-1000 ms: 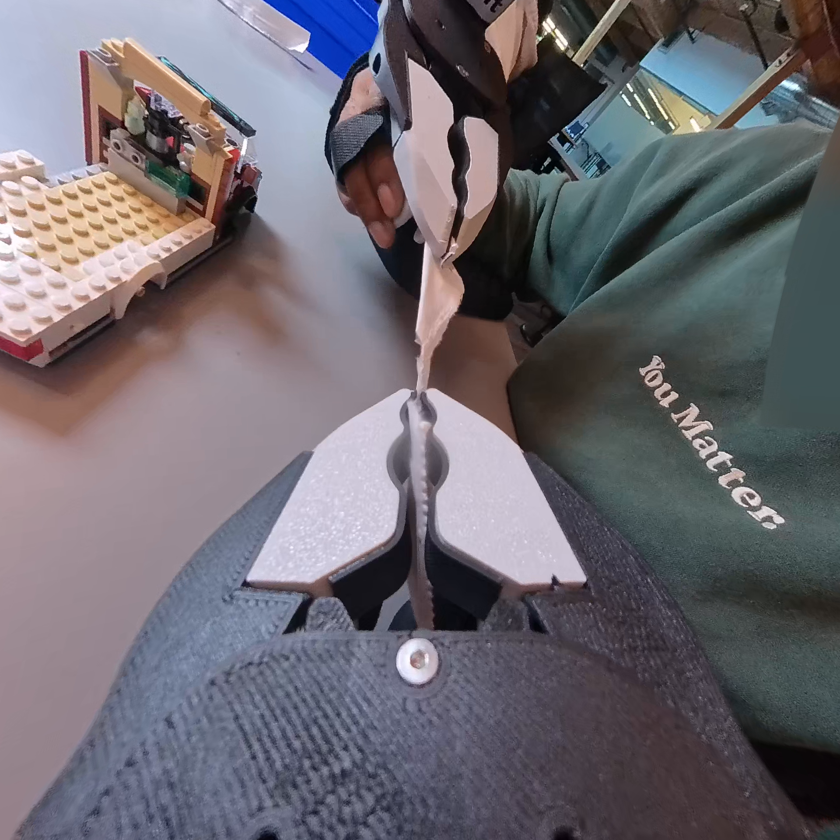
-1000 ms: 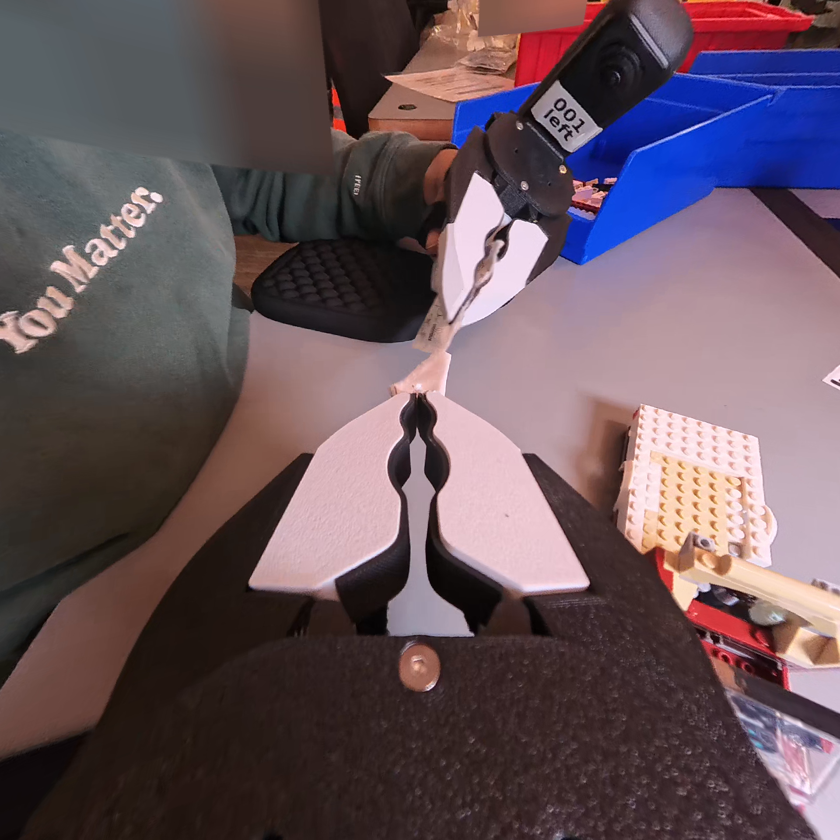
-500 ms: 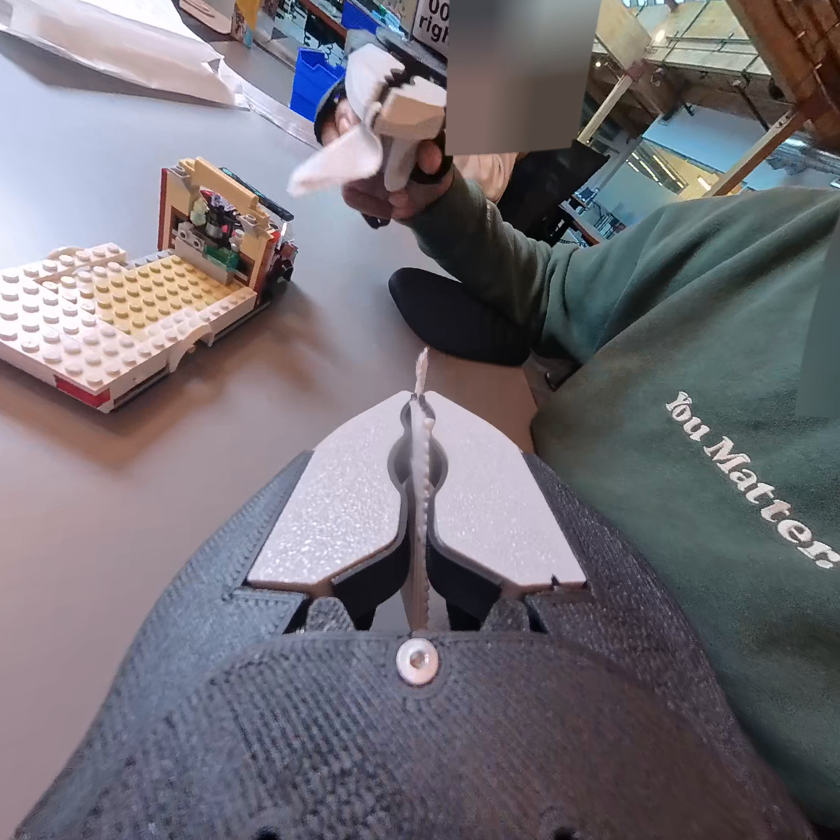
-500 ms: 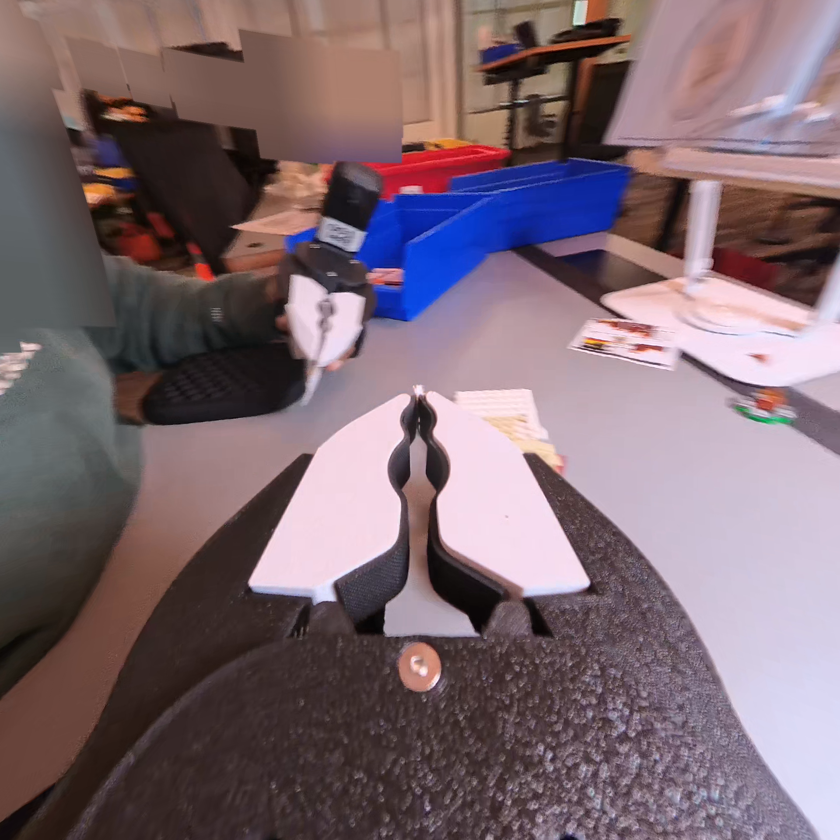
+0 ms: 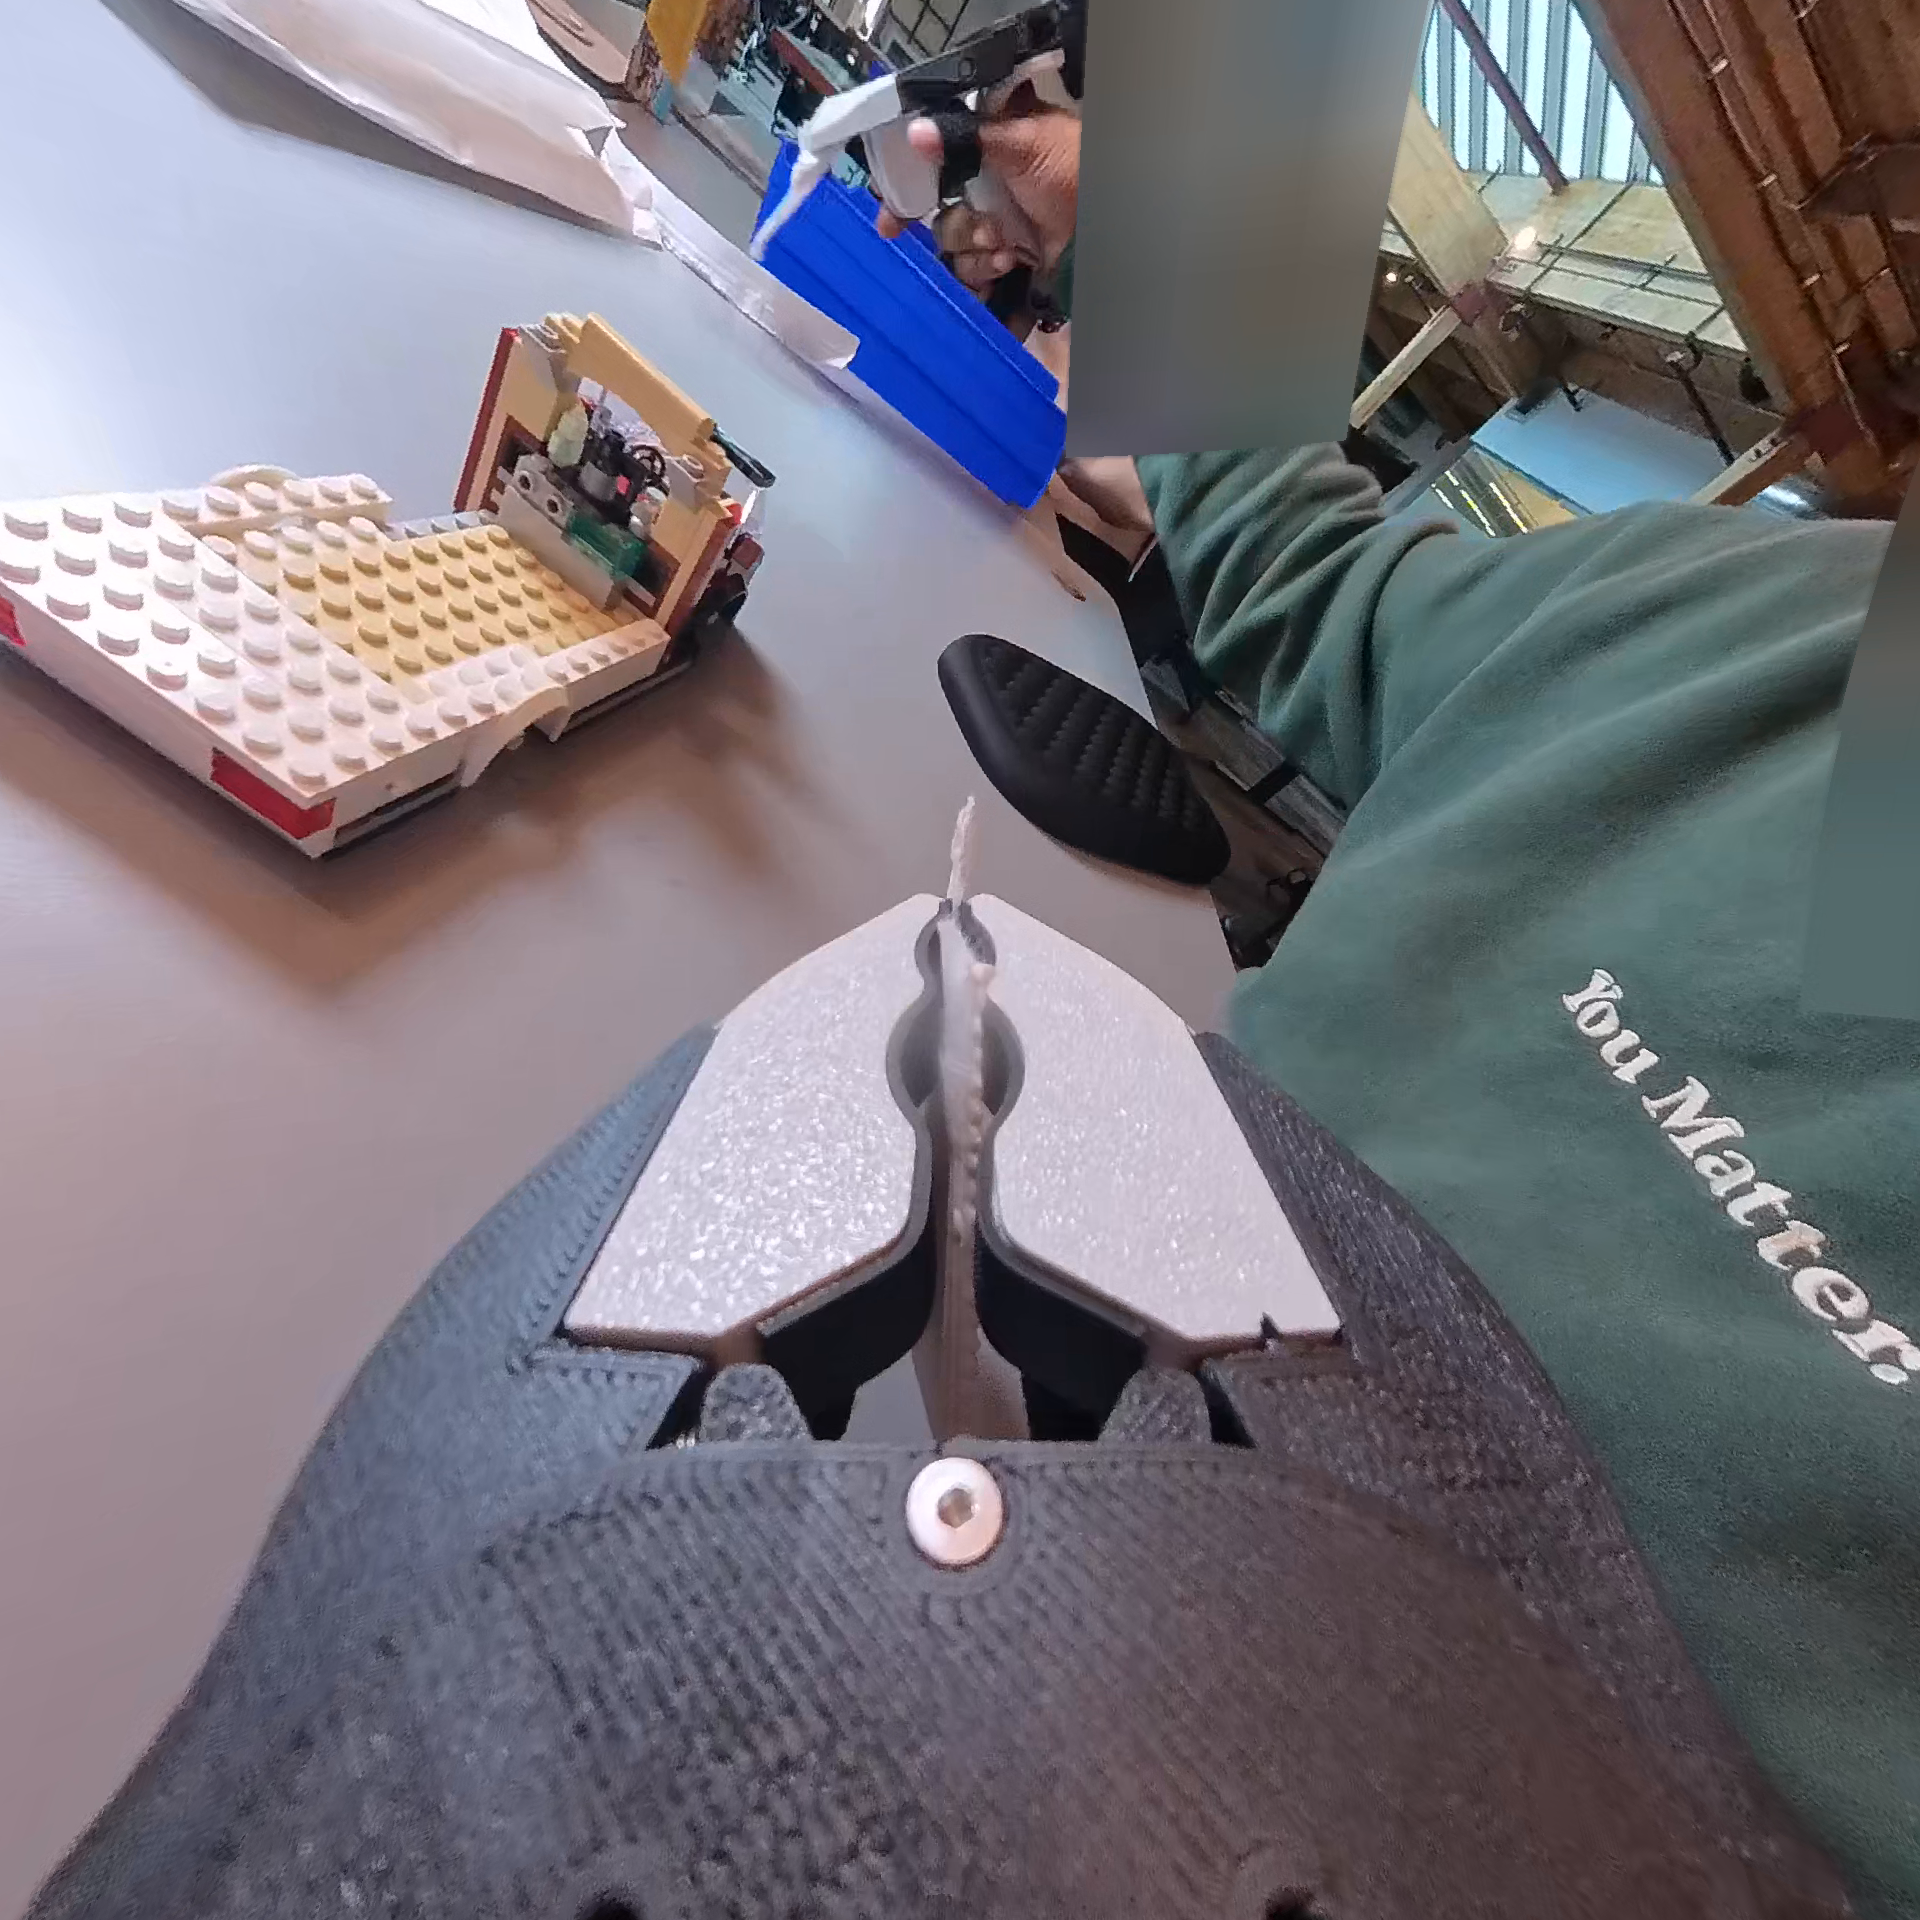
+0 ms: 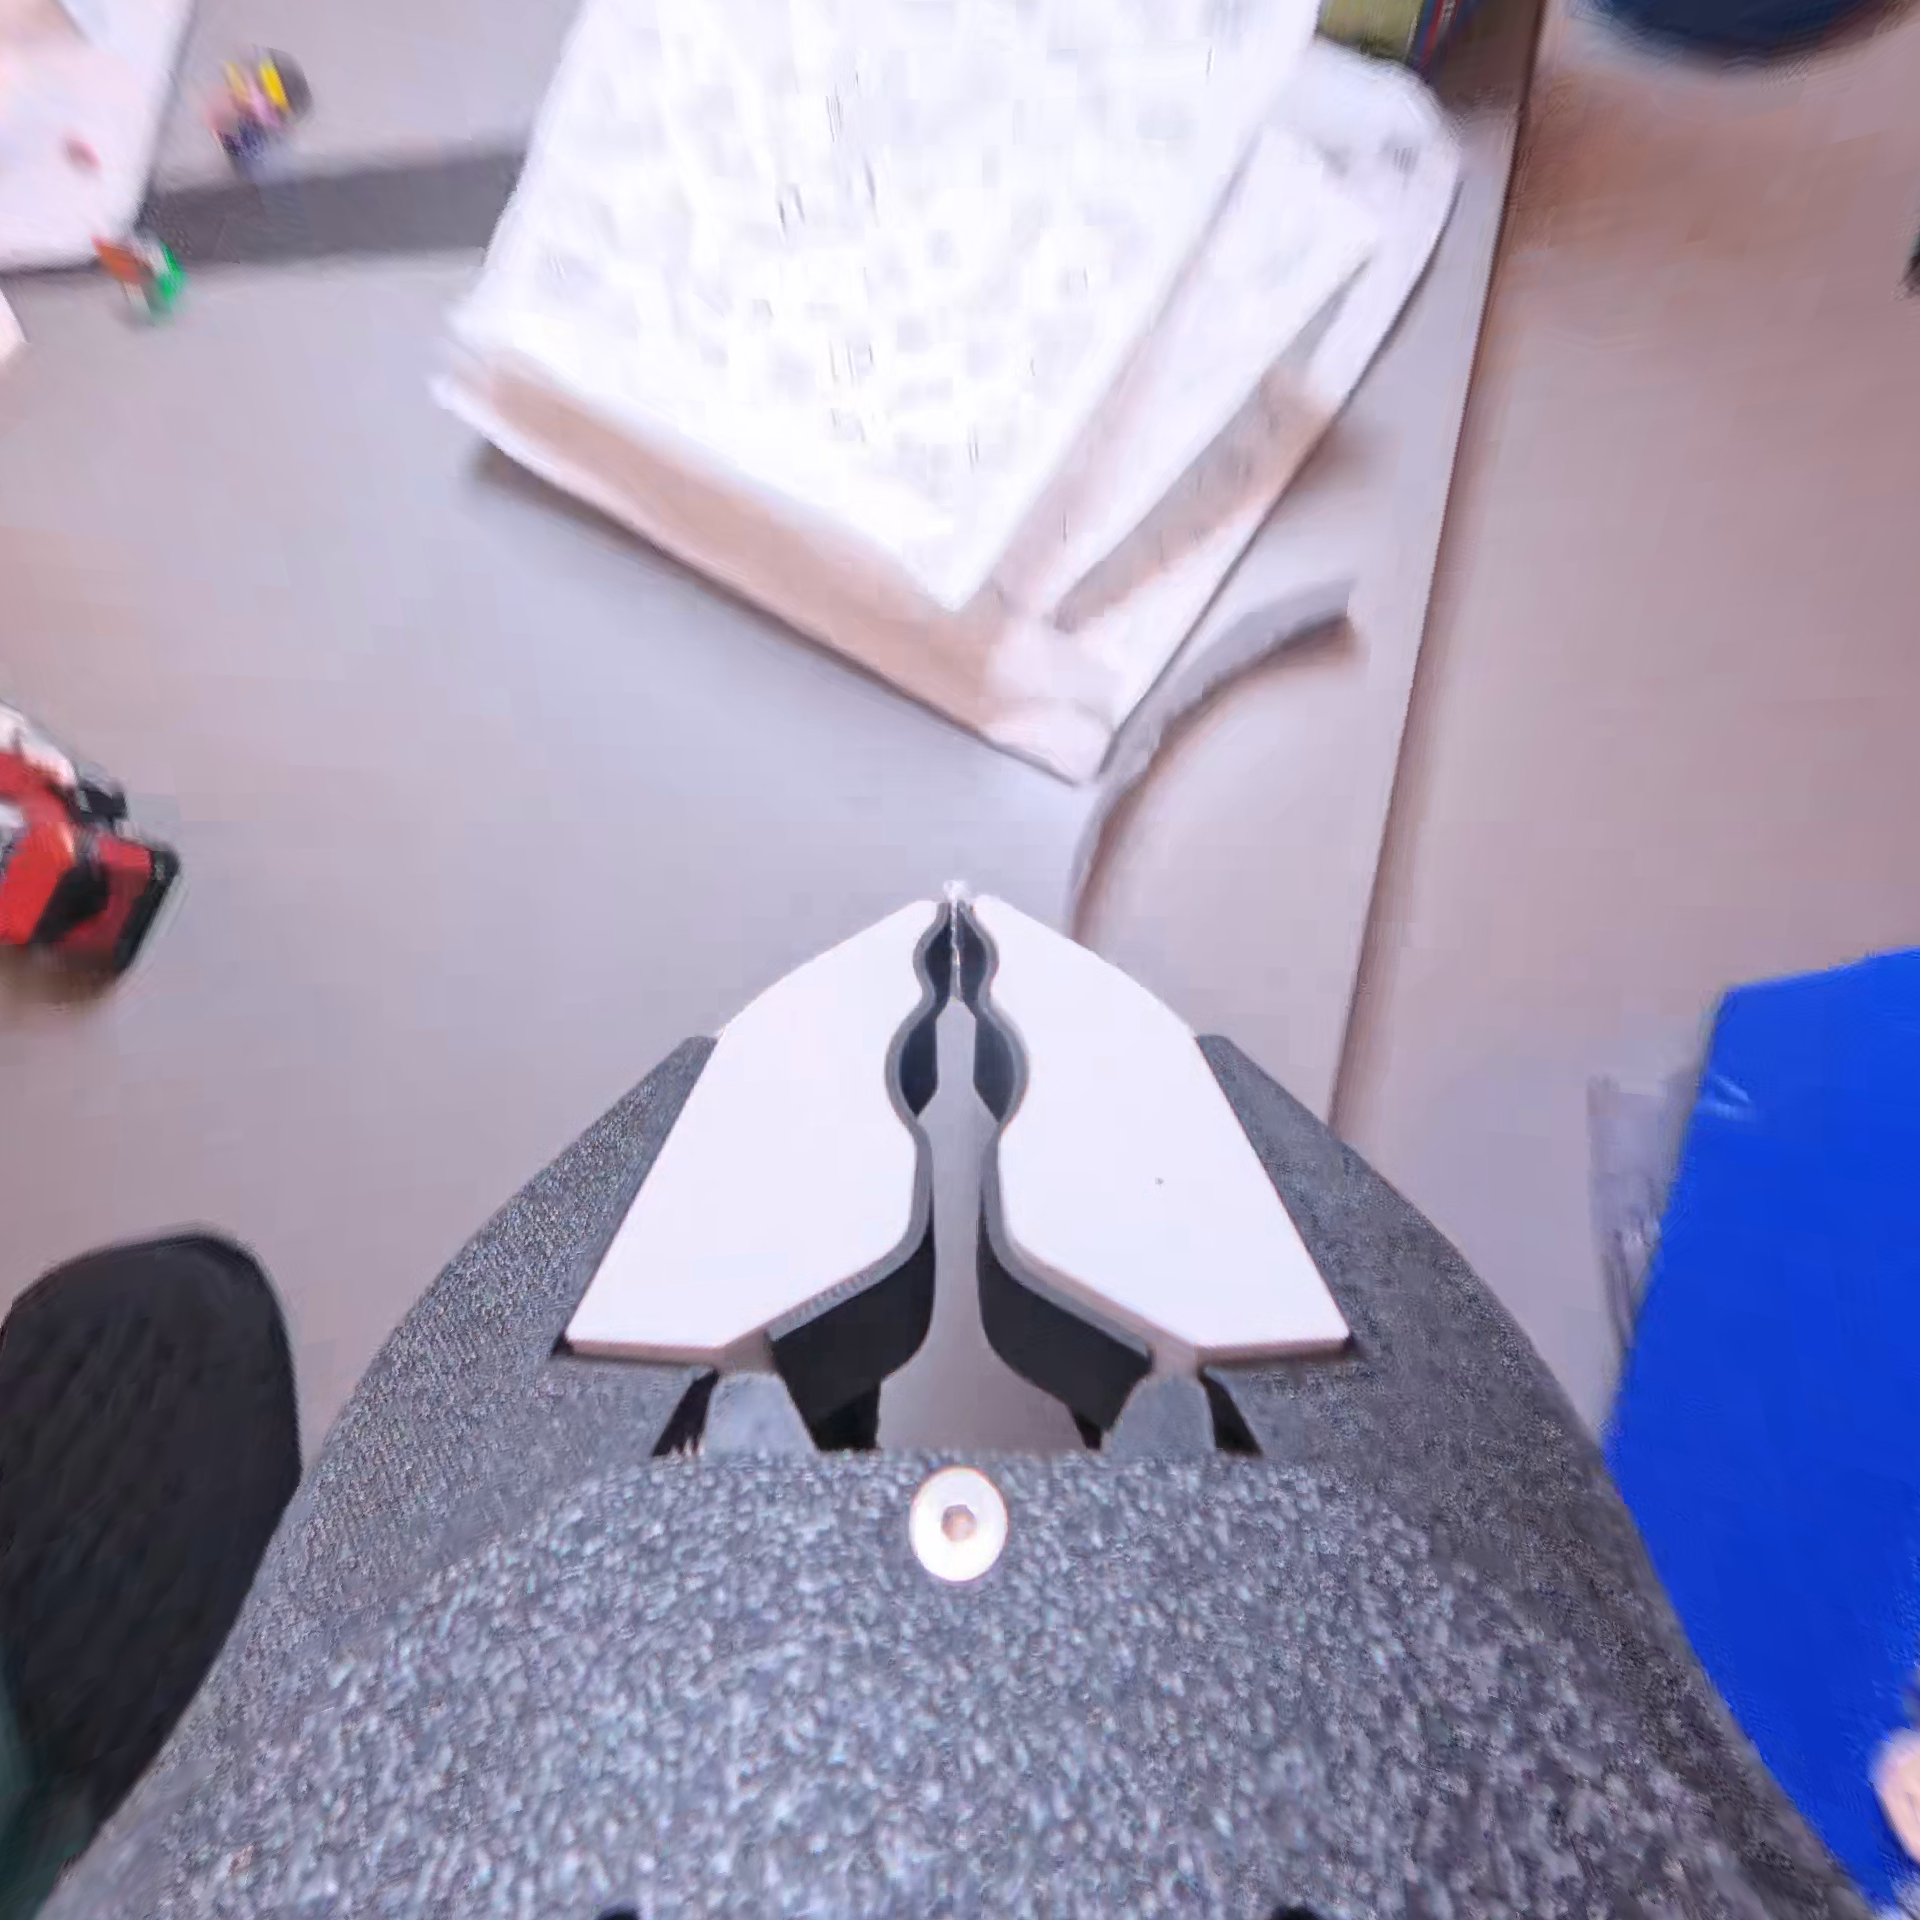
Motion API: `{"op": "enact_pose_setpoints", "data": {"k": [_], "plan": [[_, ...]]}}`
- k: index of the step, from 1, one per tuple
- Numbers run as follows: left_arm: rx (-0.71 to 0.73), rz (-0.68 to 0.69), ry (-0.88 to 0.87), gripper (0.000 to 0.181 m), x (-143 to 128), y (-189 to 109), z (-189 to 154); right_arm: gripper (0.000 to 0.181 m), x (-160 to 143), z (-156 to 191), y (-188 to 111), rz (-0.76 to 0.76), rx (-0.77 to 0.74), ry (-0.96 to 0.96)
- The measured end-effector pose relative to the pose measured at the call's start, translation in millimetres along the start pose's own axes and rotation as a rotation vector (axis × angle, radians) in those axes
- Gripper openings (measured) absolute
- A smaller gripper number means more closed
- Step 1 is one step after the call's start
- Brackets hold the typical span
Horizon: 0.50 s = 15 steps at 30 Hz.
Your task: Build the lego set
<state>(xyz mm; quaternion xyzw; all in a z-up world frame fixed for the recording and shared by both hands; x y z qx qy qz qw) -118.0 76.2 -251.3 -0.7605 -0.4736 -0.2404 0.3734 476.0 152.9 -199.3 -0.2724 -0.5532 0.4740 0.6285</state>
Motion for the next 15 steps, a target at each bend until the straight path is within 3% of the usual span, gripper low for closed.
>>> {"op": "enact_pose_setpoints", "data": {"k": [2,6,11,15], "plan": [[0.0,-0.001,-0.01,0.0,0.7,1.7,2.6,0.001,-7.9,-18.4,-3.8,0.196,0.025,-0.024],[0.001,0.004,-0.025,0.0,1.3,5.8,6.5,0.002,-10.0,-40.6,10.1,0.424,0.035,-0.071],[0.027,0.0,-0.034,0.0,1.1,6.2,8.9,0.009,-4.4,-52.0,52.8,0.515,0.057,-0.079],[0.027,-0.009,-0.047,0.0,1.3,5.3,10.5,0.014,3.9,-46.4,70.1,0.506,0.072,-0.125]]}}
Point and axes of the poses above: each gripper's, where its closed fingertips meet, y out along the fingers, x out of its top, z = x × y across the jaws, the point moved 6 cm from there along -y, back along the fingers, and after that the axes turned 13 degrees about z, right-handed, at the moved point
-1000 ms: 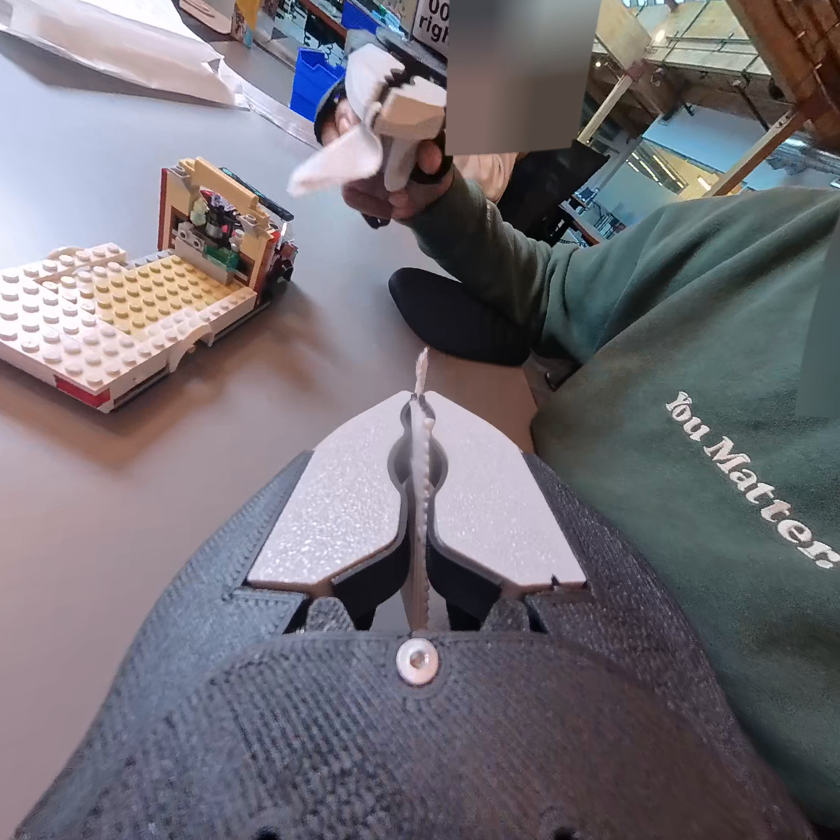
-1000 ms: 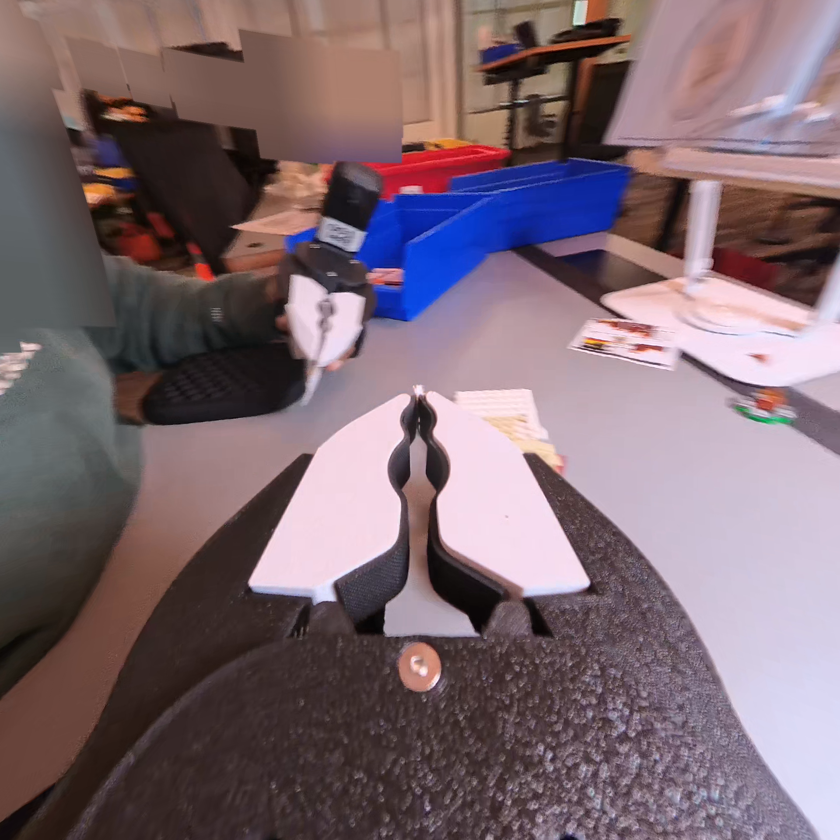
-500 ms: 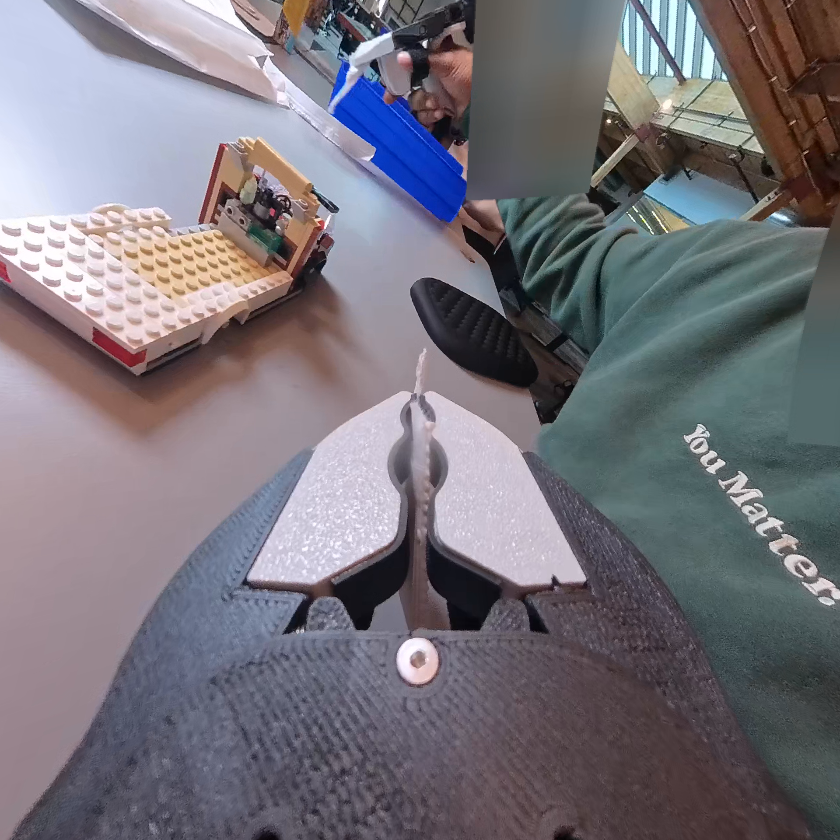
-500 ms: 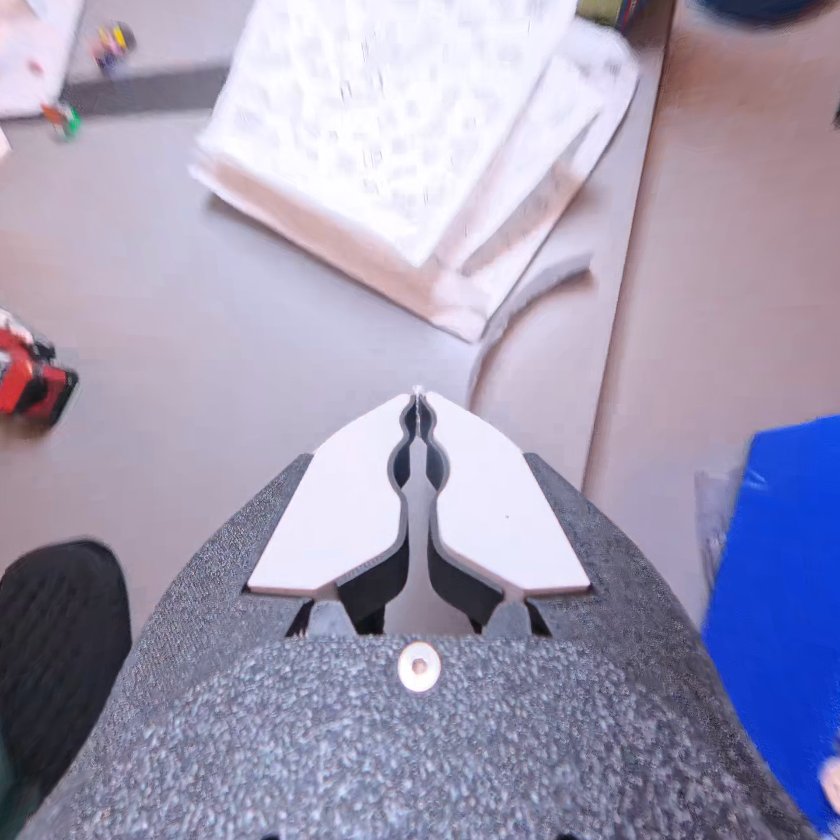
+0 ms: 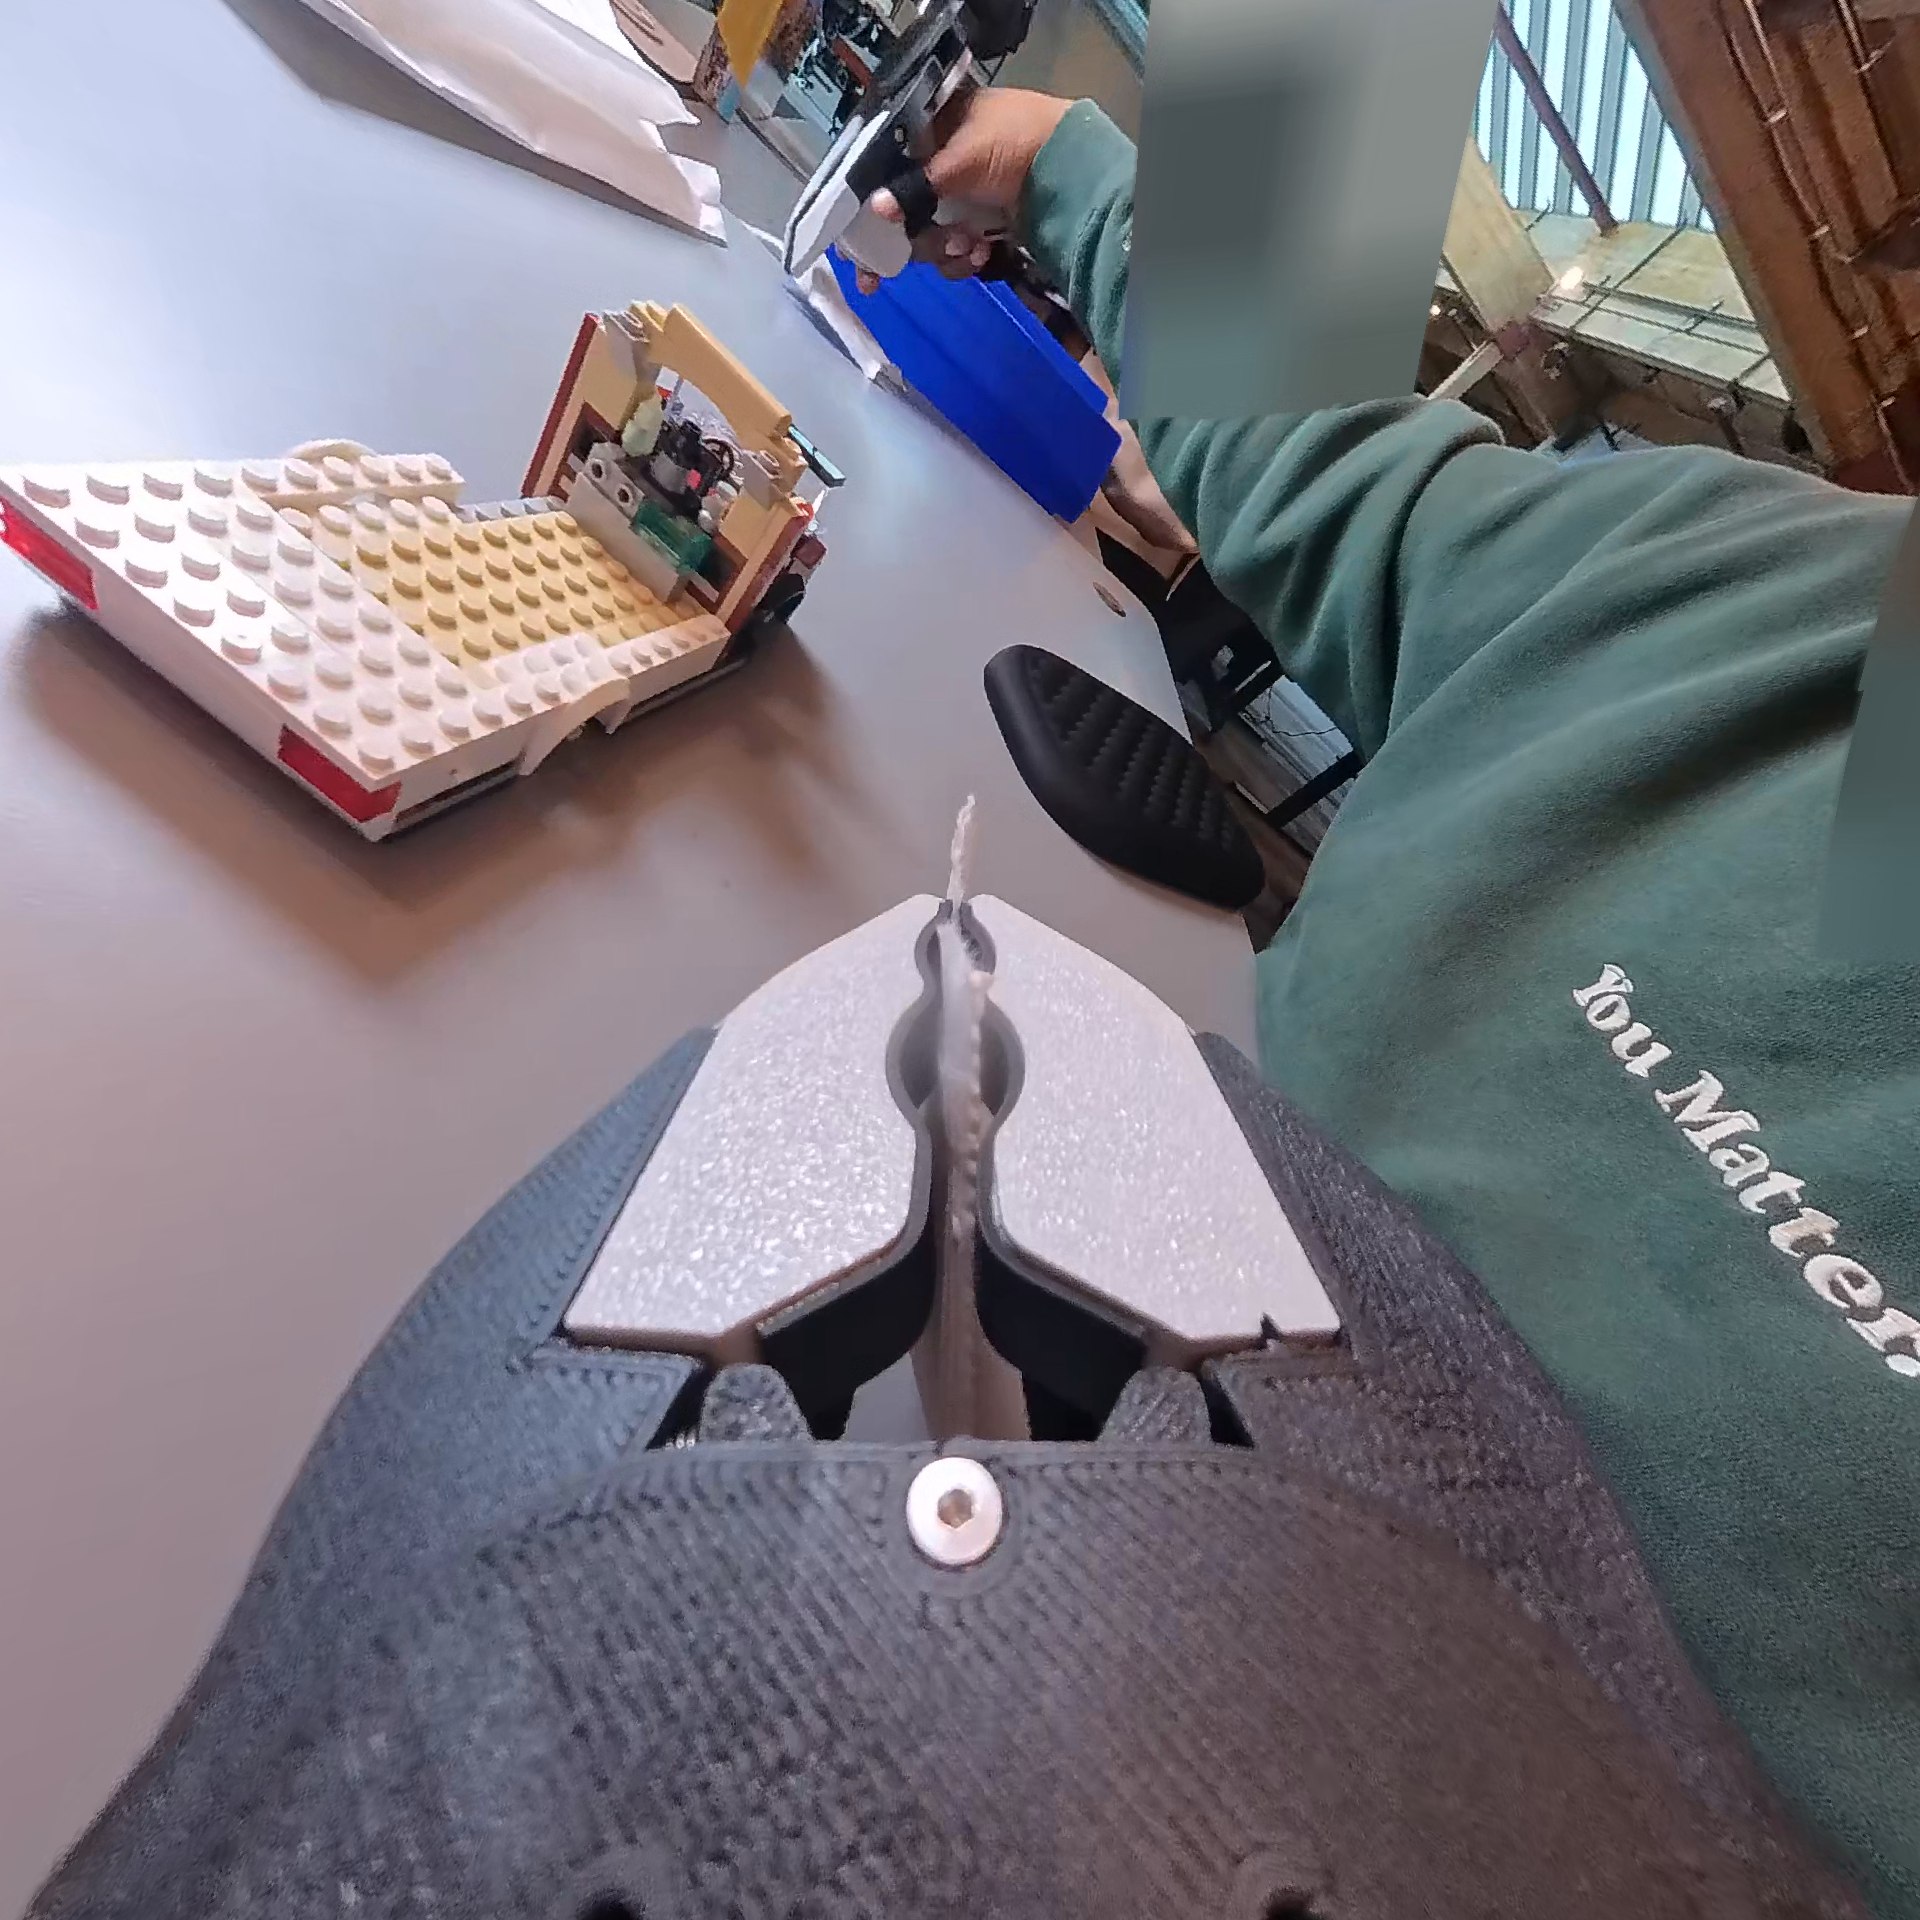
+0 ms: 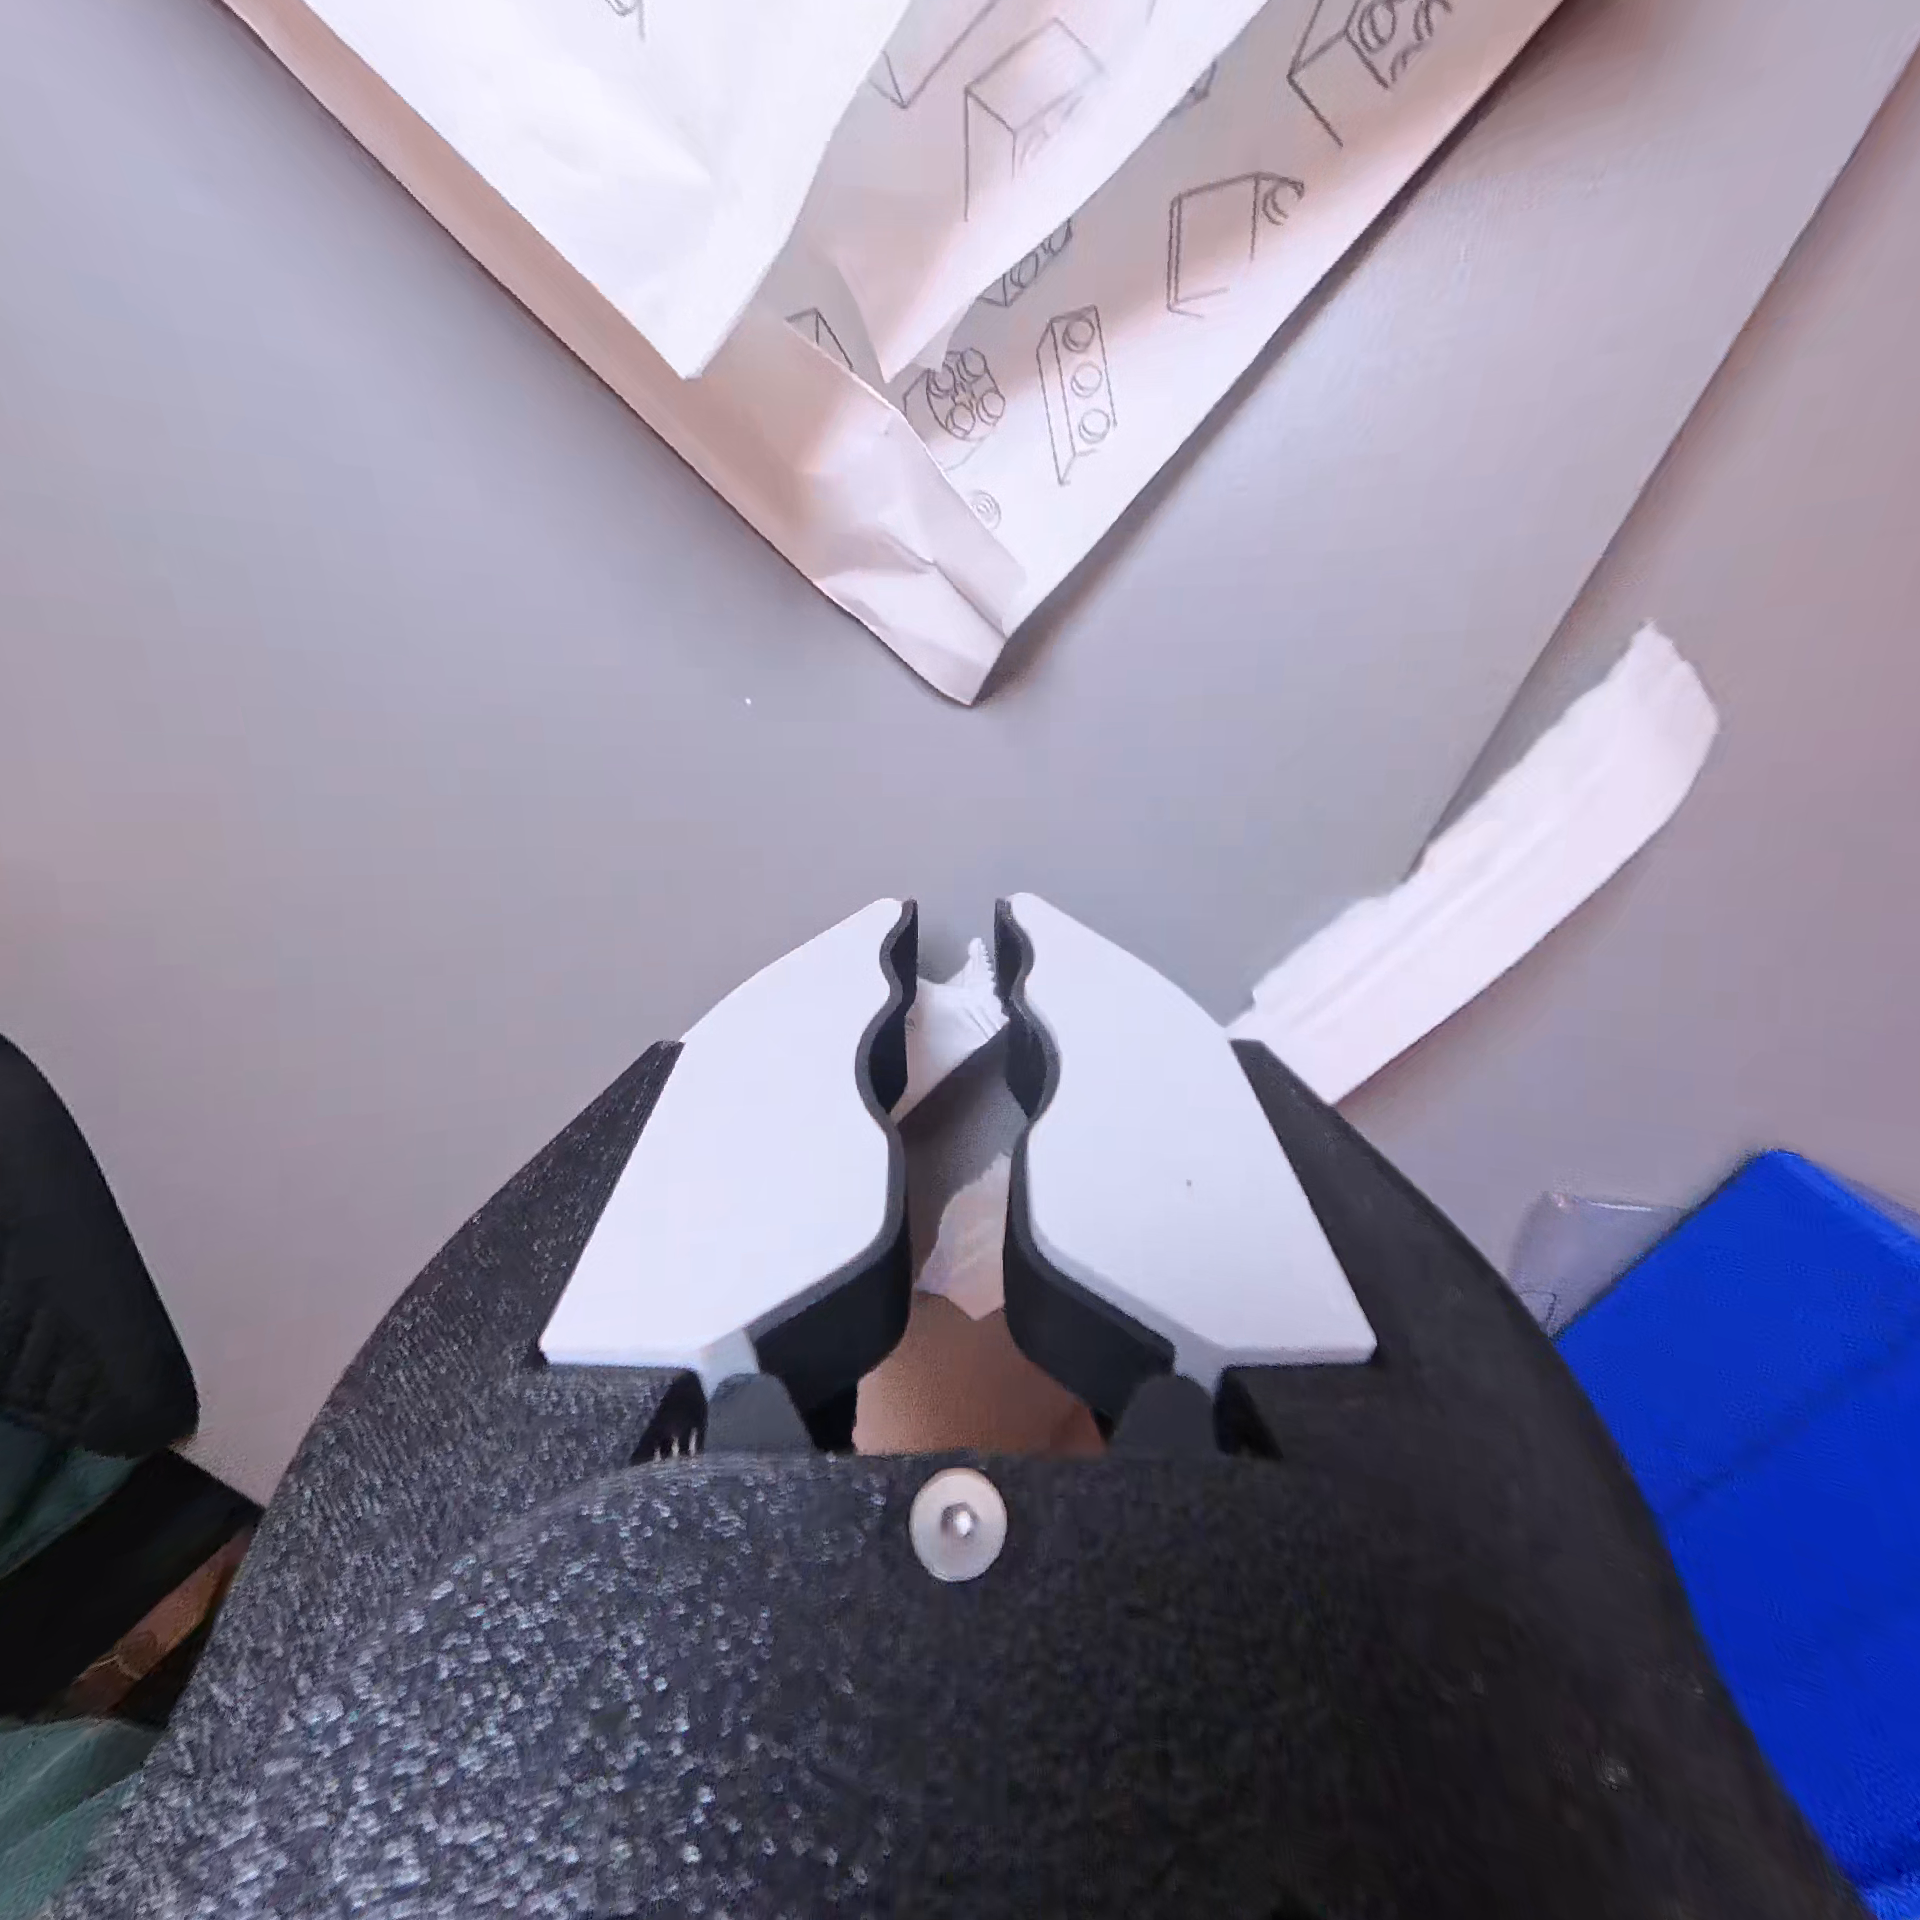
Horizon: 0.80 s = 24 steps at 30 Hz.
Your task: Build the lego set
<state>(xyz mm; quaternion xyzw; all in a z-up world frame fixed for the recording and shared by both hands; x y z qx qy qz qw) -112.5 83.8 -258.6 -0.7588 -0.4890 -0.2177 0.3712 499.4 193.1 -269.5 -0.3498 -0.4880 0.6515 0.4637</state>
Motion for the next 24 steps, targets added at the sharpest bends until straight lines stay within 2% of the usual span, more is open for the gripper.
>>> {"op": "enact_pose_setpoints", "data": {"k": [6,9,12,15,18,21,24], "plan": [[-0.018,-0.002,0.012,0.001,0.4,0.6,-1.3,0.035,13.6,11.6,-19.5,-0.112,-0.093,-0.08],[-0.018,-0.015,0.031,0.001,1.2,0.2,-3.1,0.048,19.4,26.1,-38.2,-0.19,-0.181,-0.132],[-0.02,-0.037,0.062,0.001,2.5,-0.9,-6.5,0.05,27.7,56.0,-54.8,-0.309,-0.229,-0.202],[-0.006,-0.04,0.09,0.0,2.4,-1.1,-8.7,0.049,38.1,124.6,-62.5,-0.481,-0.224,-0.373],[-0.001,-0.036,0.118,0.0,2.0,-0.5,-11.3,0.047,38.2,226.1,-46.0,-0.598,-0.113,-0.618],[0.017,-0.032,0.192,0.0,1.6,0.8,-18.1,0.046,24.0,336.0,-5.2,-0.6,0.034,-0.891],[0.037,-0.034,0.284,0.0,1.8,3.4,-28.2,0.045,9.7,424.4,47.6,-0.554,0.149,-1.086]]}}
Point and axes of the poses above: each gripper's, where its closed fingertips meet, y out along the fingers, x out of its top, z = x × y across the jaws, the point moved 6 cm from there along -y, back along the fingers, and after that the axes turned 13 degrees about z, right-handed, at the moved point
